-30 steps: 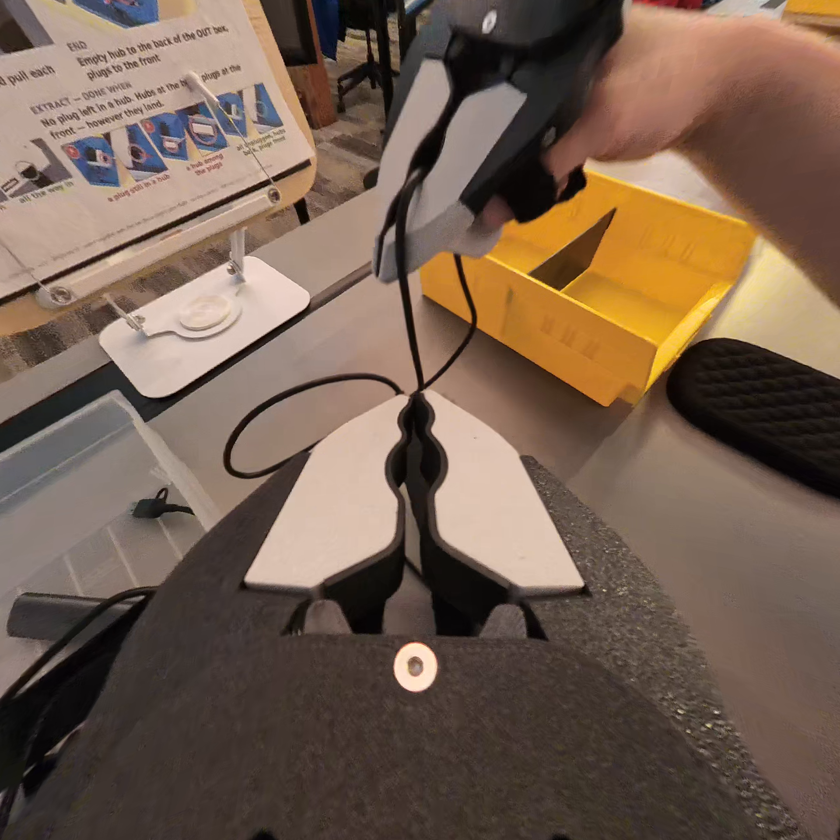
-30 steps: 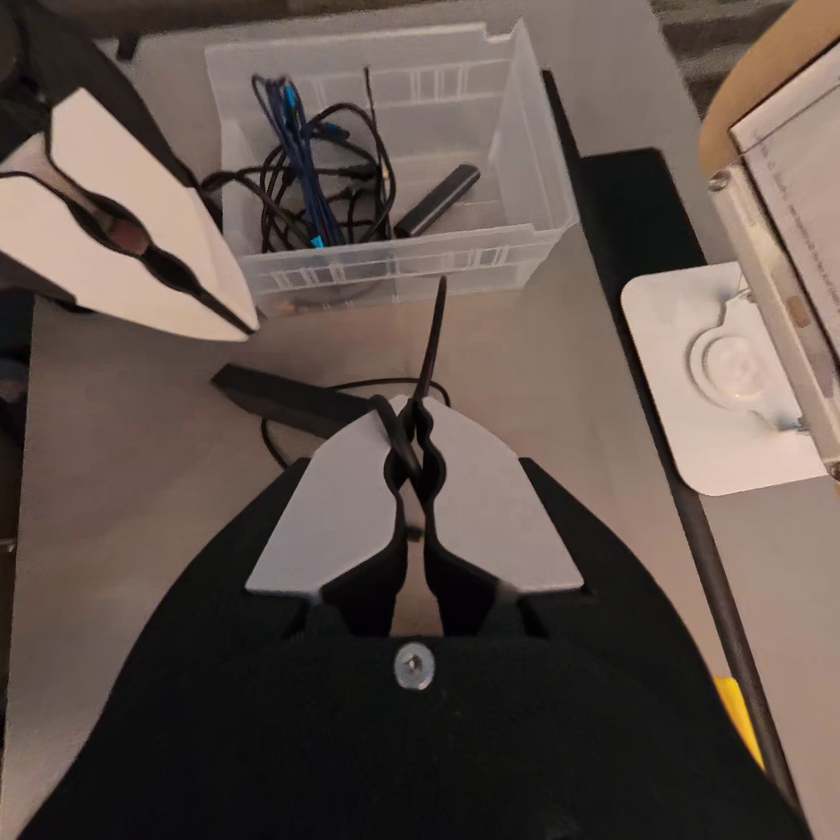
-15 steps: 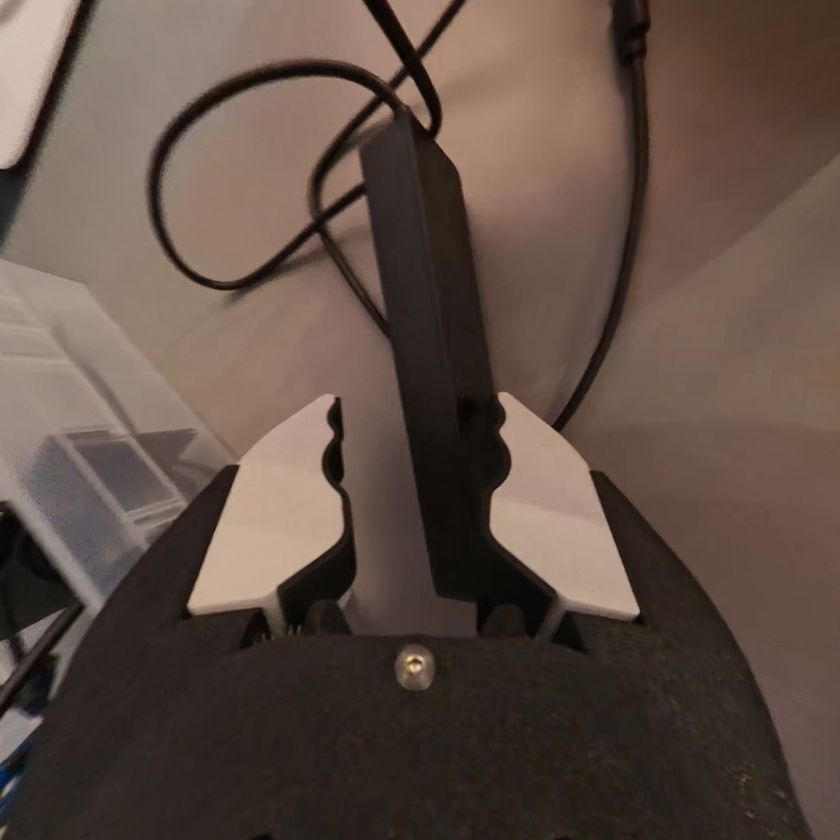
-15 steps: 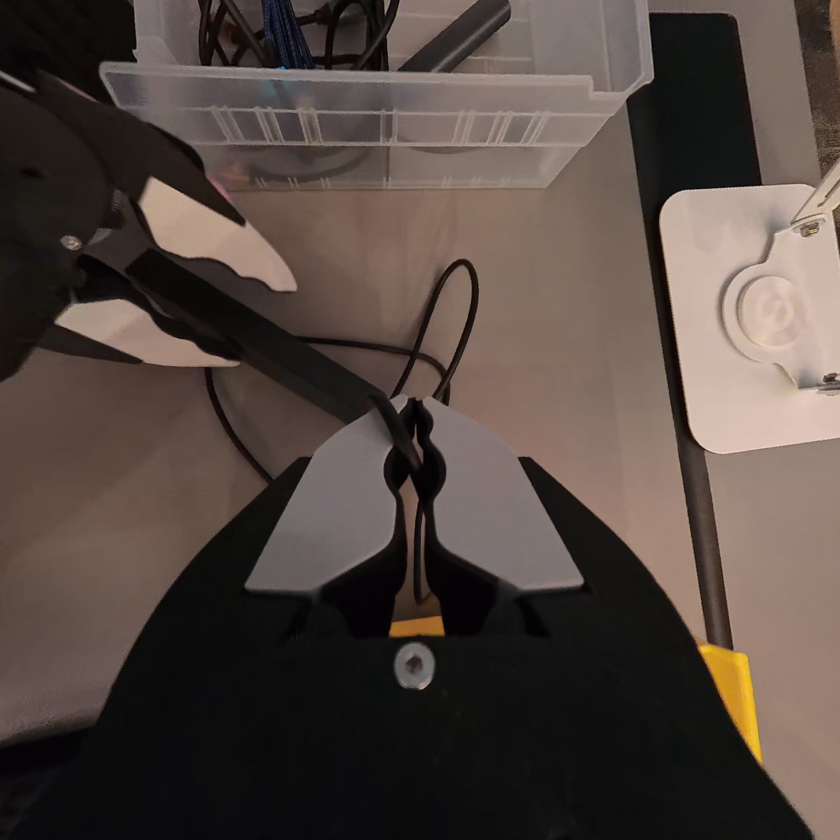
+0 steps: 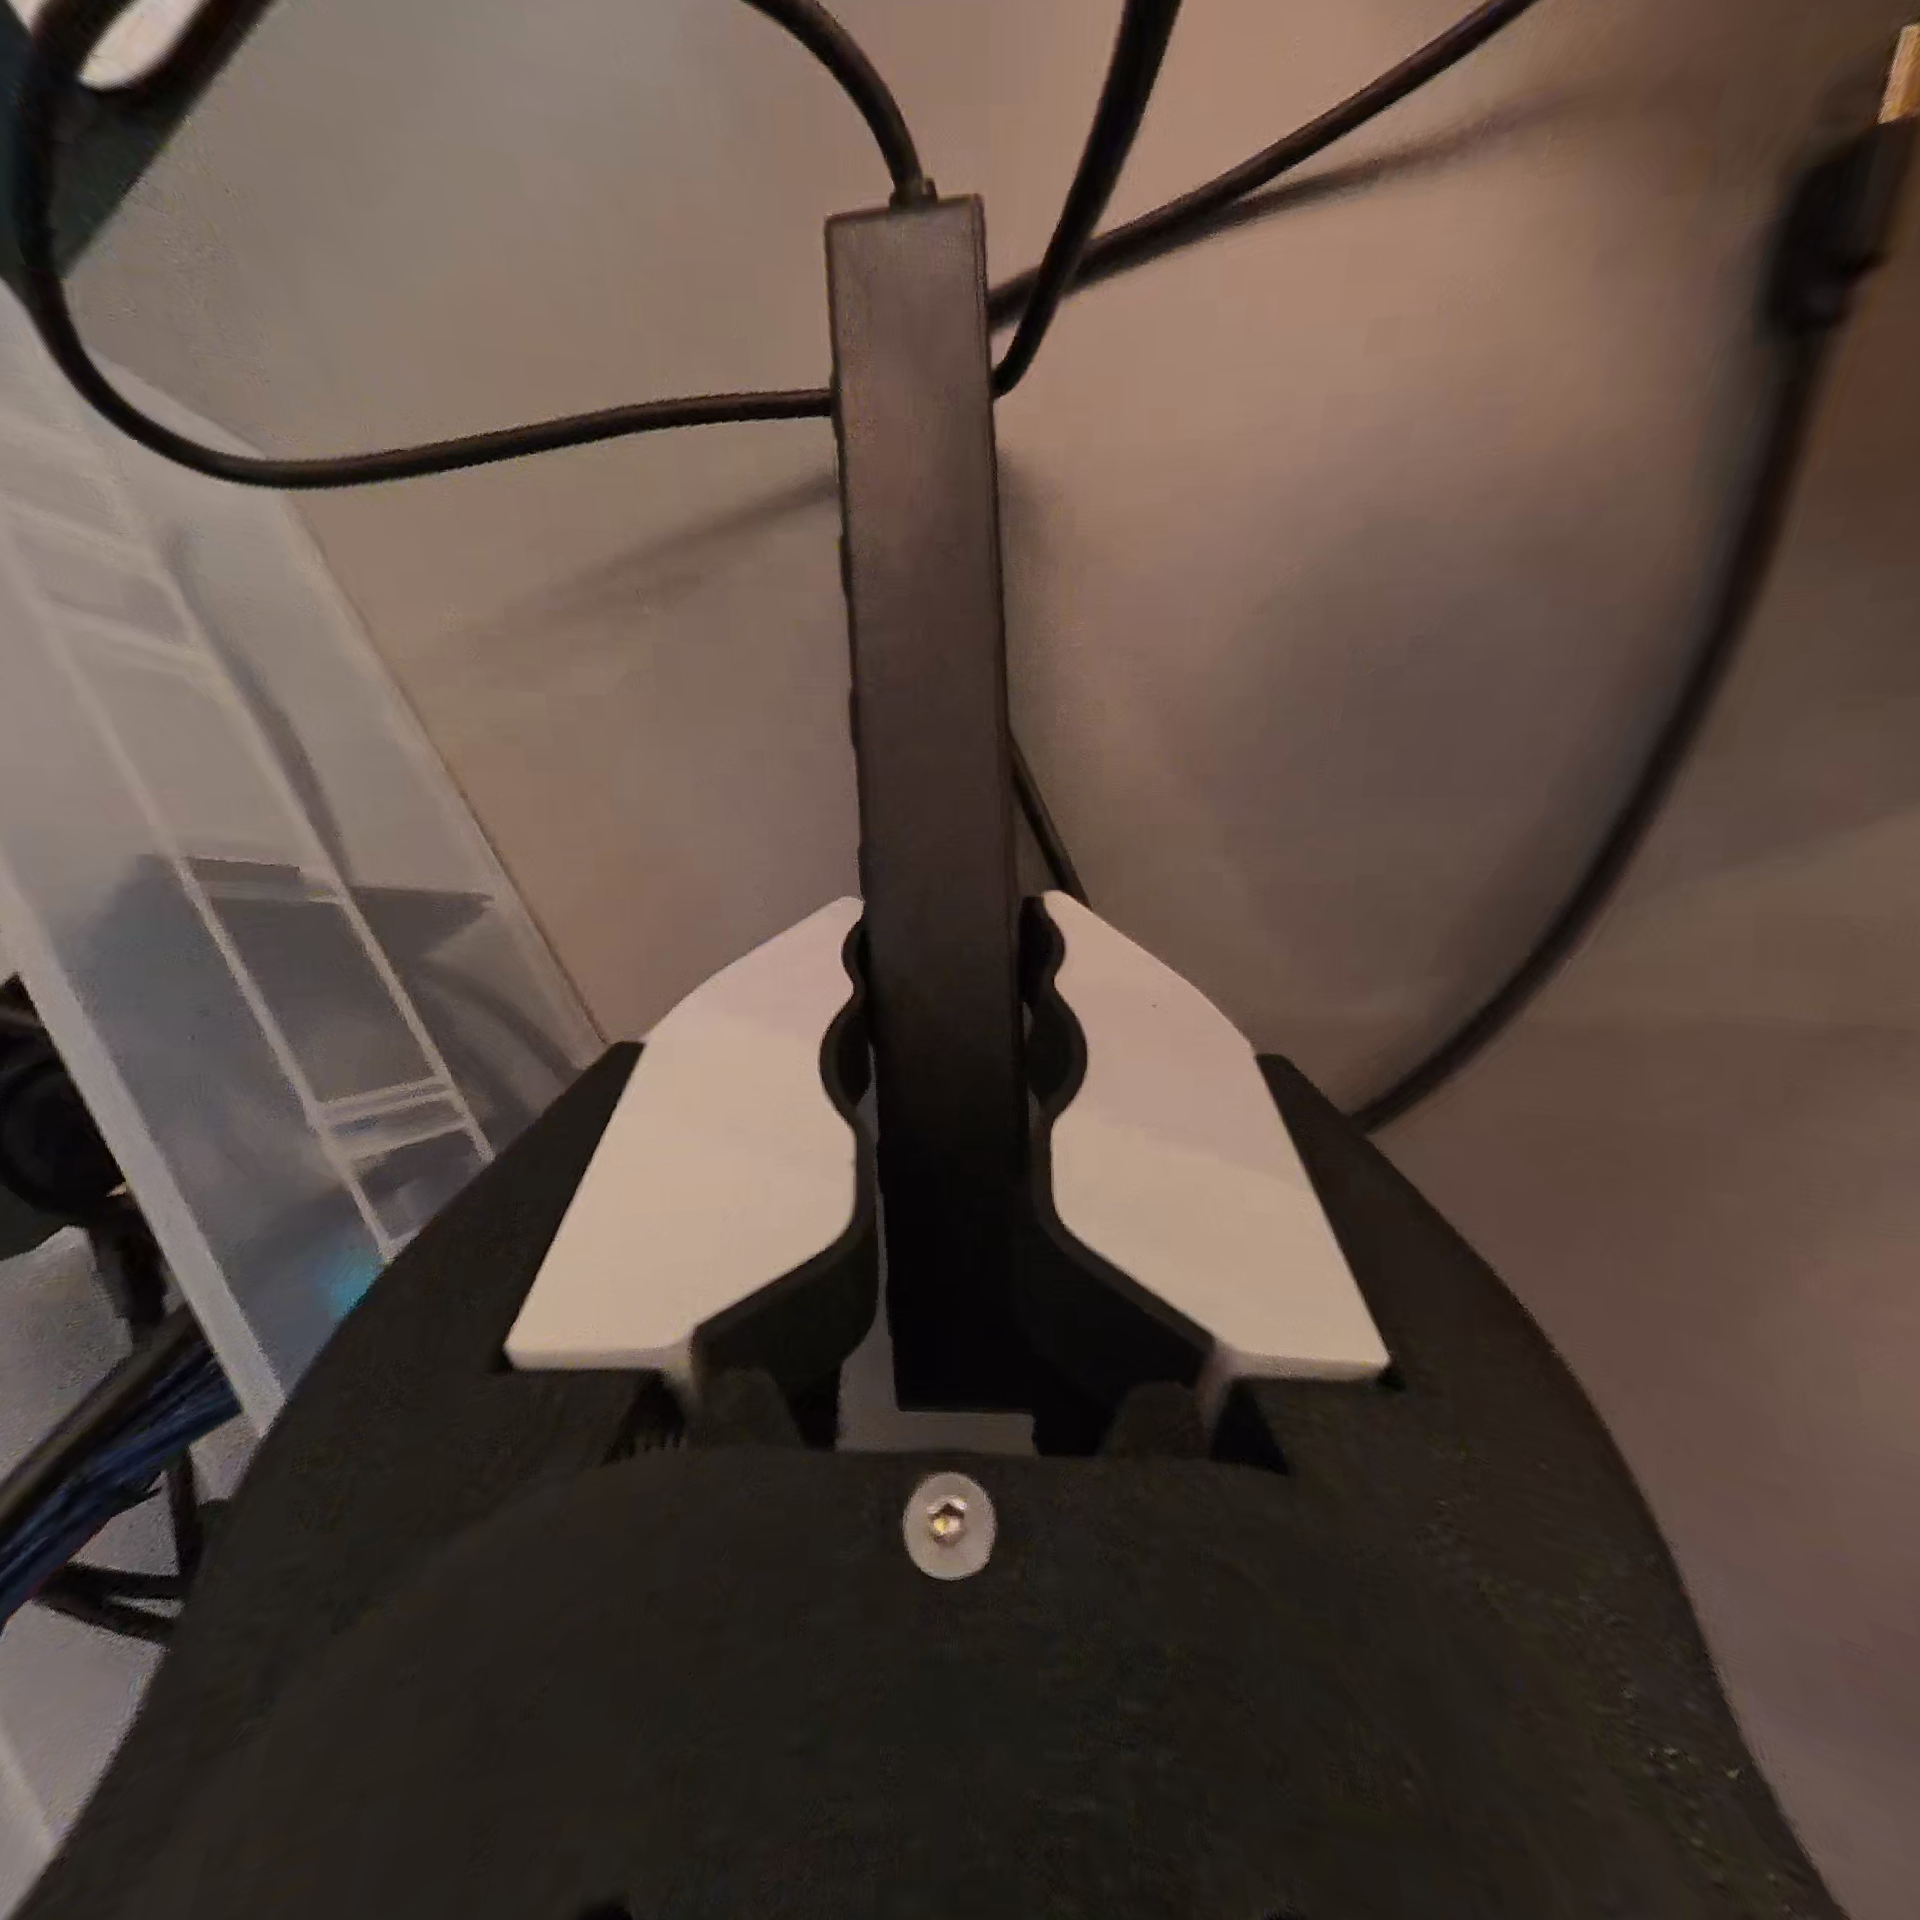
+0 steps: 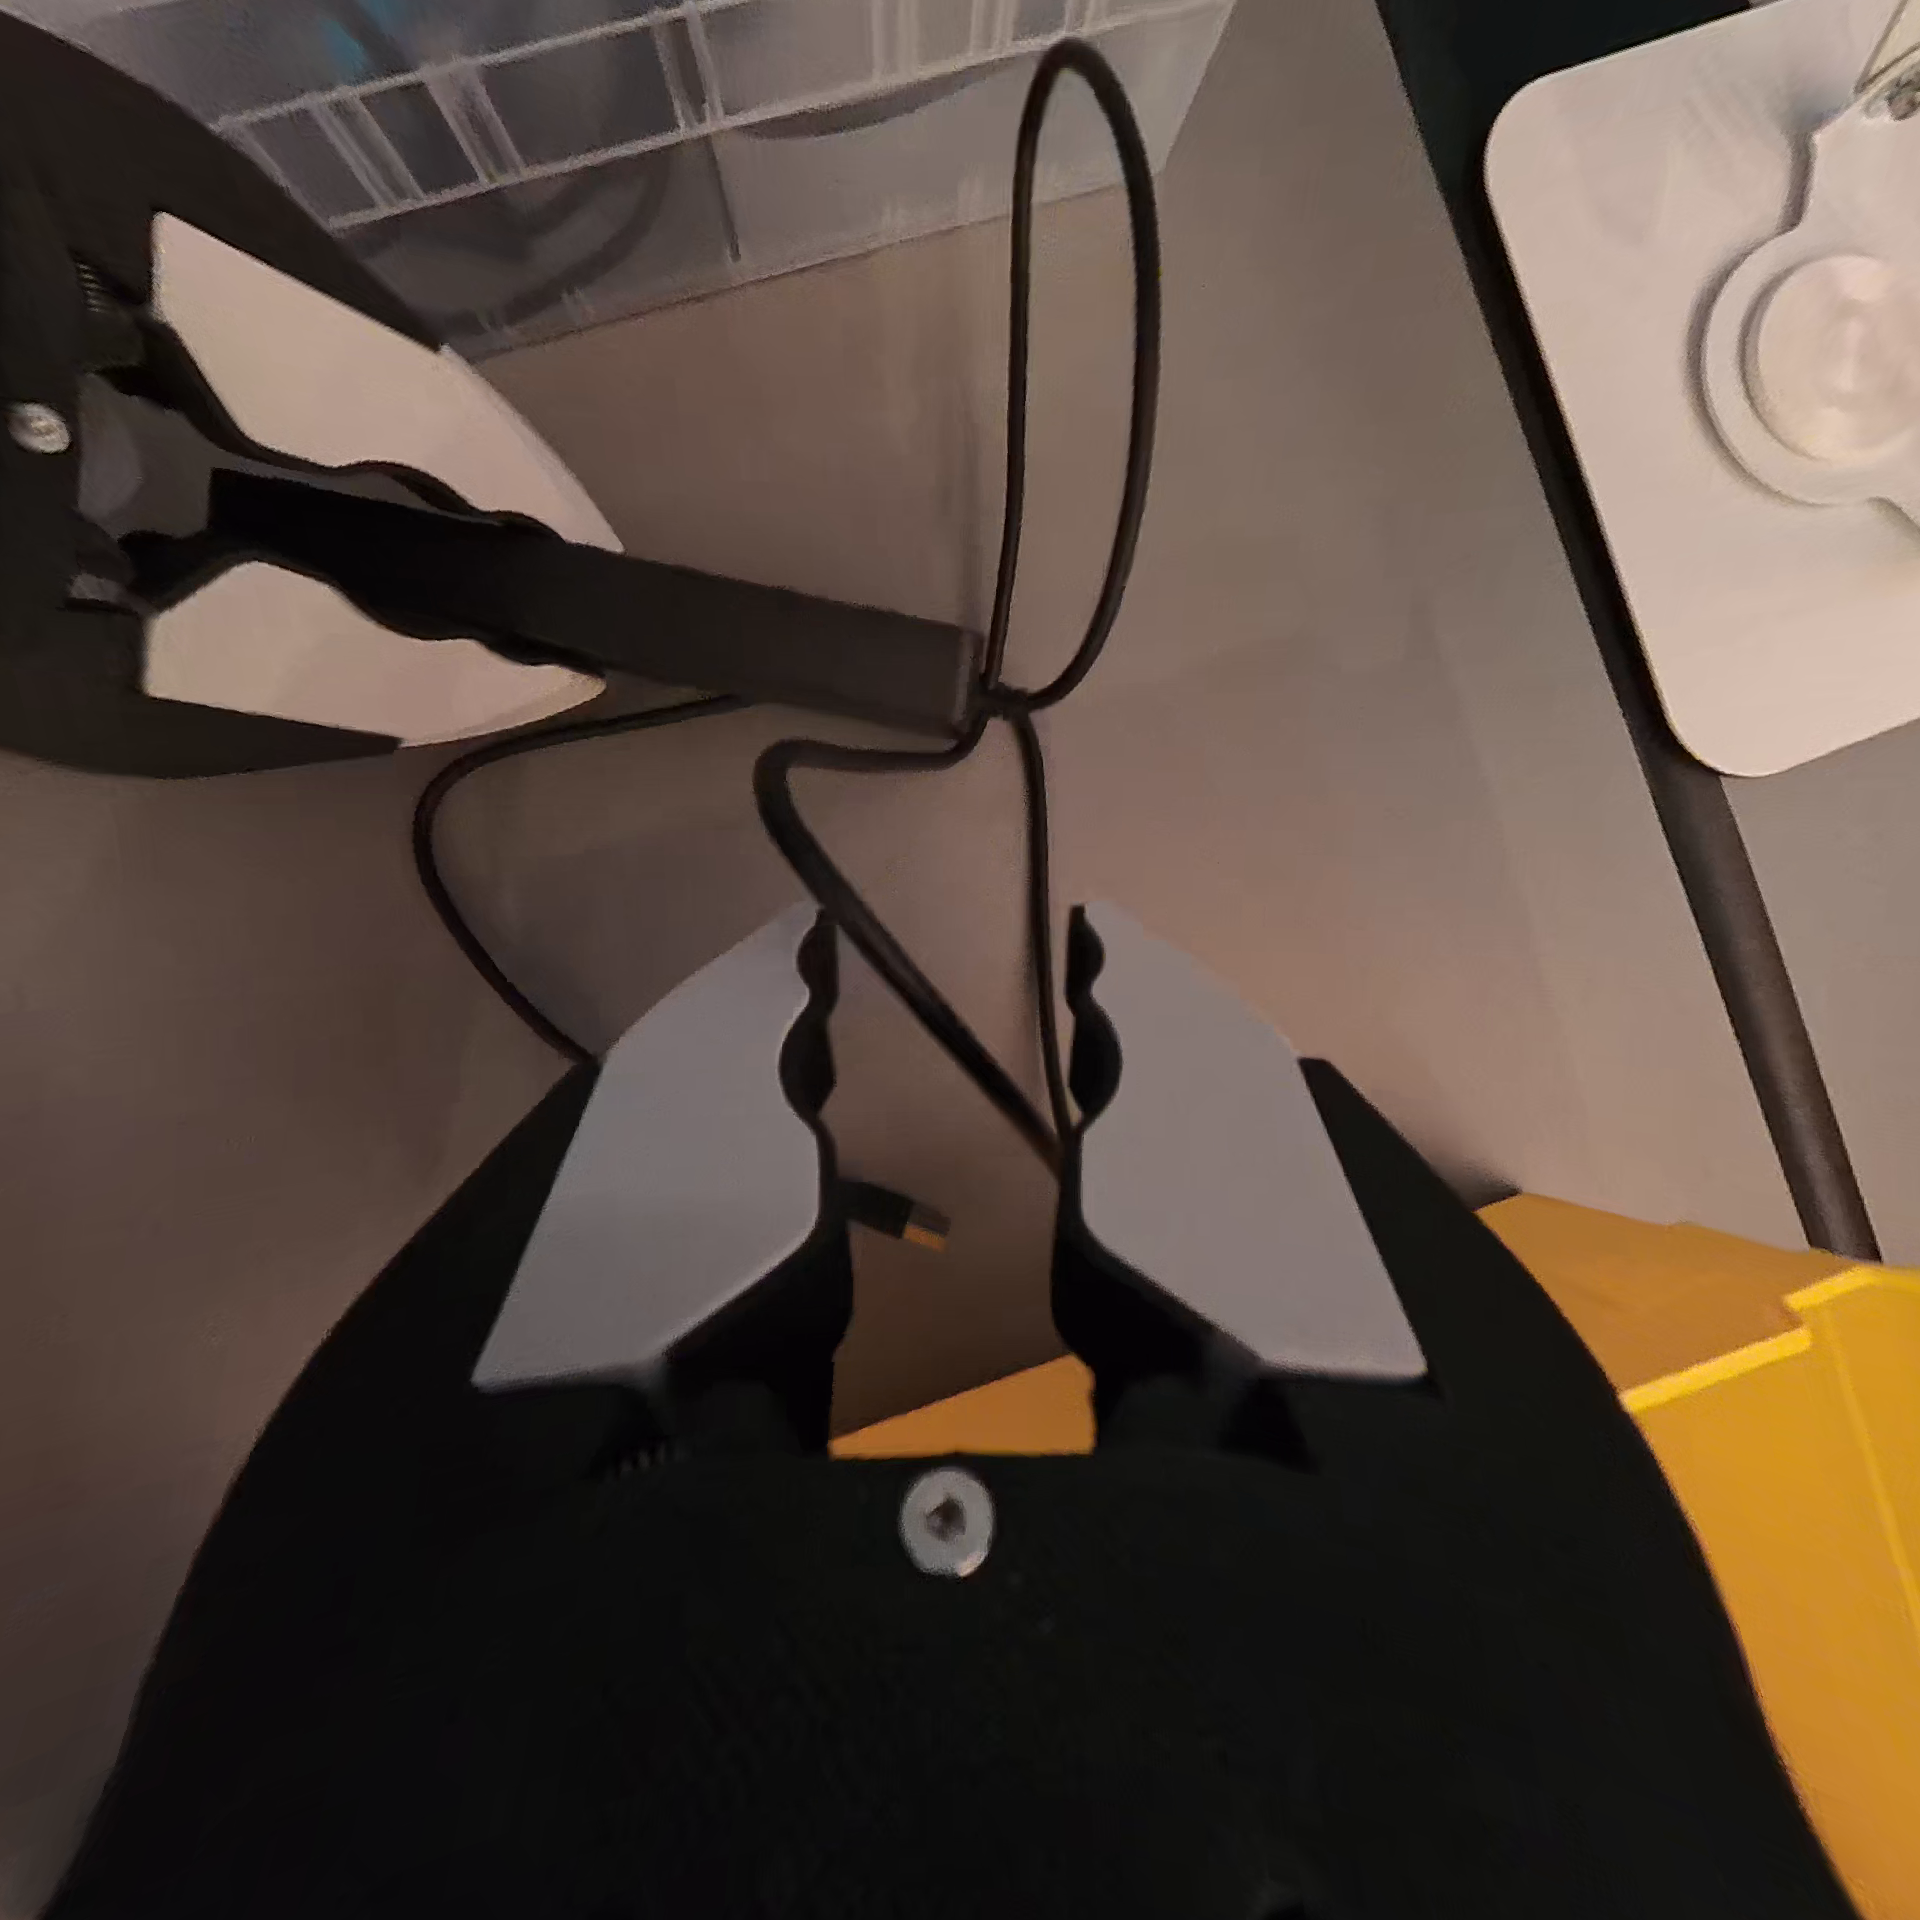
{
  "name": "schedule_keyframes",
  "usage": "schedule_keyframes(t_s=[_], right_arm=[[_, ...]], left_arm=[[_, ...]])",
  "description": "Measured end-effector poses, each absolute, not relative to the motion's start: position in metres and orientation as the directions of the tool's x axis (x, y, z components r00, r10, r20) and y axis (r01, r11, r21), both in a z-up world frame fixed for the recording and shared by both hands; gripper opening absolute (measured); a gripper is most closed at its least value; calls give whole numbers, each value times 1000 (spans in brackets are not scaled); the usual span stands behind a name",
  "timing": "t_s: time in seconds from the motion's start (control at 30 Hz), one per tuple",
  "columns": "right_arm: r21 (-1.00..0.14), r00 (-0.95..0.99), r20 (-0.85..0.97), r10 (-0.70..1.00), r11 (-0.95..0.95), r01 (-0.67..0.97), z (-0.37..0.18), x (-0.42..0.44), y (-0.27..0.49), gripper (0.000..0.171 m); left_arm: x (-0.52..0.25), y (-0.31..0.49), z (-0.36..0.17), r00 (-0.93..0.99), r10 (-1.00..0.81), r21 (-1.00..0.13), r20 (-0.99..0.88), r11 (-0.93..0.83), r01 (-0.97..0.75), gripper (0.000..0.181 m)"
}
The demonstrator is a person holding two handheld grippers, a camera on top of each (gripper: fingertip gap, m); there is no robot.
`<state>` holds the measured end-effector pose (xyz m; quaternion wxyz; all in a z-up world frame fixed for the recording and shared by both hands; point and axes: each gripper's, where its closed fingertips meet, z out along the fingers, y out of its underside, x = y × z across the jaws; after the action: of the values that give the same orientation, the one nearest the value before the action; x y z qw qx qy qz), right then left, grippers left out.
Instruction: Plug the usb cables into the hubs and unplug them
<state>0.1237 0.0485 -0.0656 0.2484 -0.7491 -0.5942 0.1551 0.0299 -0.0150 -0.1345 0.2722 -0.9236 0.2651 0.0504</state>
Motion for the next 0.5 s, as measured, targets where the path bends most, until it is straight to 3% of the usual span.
schedule_keyframes(t_s=[0.17,0.33,0.43,0.5], right_arm=[[-651,202,-36,979,-176,739,-55,140,21,41],[-640,215,-125,969,-244,729,-48,169,16,33],[-679,176,-216,960,-278,680,-40,168,12,26],[-676,172,-258,951,-304,671,-39,169,11,24]], left_arm=[[24,-3,-142,848,-414,-457,-332,-716,-528,26],[23,8,-142,817,-368,-453,-445,-694,-559,26],[26,10,-142,827,-339,-494,-448,-677,-545,27],[36,5,-144,850,-368,-529,-376,-667,-524,36]])
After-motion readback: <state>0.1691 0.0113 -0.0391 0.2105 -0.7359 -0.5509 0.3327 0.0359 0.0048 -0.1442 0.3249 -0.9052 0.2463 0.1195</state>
